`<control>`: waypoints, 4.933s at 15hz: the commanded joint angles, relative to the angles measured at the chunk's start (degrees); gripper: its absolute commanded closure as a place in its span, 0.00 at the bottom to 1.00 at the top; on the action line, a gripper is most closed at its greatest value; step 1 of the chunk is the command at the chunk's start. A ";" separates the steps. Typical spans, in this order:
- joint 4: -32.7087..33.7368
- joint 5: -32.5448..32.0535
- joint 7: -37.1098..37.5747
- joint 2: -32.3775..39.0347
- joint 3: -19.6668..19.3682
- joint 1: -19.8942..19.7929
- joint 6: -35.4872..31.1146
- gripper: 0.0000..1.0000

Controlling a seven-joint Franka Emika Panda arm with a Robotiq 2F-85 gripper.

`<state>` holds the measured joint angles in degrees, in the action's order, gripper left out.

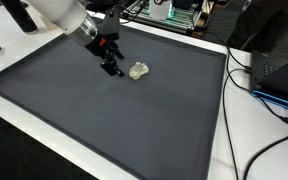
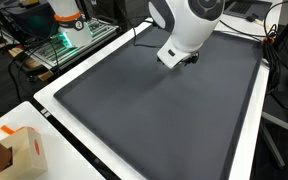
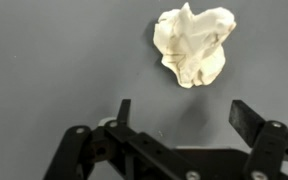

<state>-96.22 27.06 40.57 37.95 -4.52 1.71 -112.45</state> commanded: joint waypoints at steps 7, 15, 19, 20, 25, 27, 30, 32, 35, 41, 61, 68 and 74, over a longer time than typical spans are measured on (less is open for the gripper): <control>12.45 -18.89 5.28 5.74 0.05 7.14 8.47 0.00; 16.05 -33.43 3.97 7.05 0.36 14.89 11.58 0.00; 15.67 -41.13 3.23 6.81 0.42 18.62 11.40 0.00; 15.48 -43.02 3.22 6.77 0.39 19.49 11.36 0.00; 13.65 -51.22 3.42 6.37 0.66 23.09 10.98 0.00; 13.35 -53.57 4.22 6.62 0.62 24.31 11.59 0.00; 12.51 -56.60 4.42 6.83 0.84 25.77 12.25 0.00; 11.58 -58.22 4.74 6.60 1.00 26.57 12.17 0.00; 10.36 -60.36 5.25 6.15 1.18 27.56 11.80 0.00; 7.74 -64.26 7.13 5.18 2.19 28.55 11.24 0.00; -3.09 -68.09 5.50 -3.94 7.56 26.20 9.57 0.00; -8.46 -67.94 2.47 -9.33 9.23 23.57 5.82 0.00; -12.12 -66.86 -0.67 -13.32 9.76 20.79 1.29 0.00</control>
<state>-104.03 -39.71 41.42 28.13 3.94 24.76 -107.93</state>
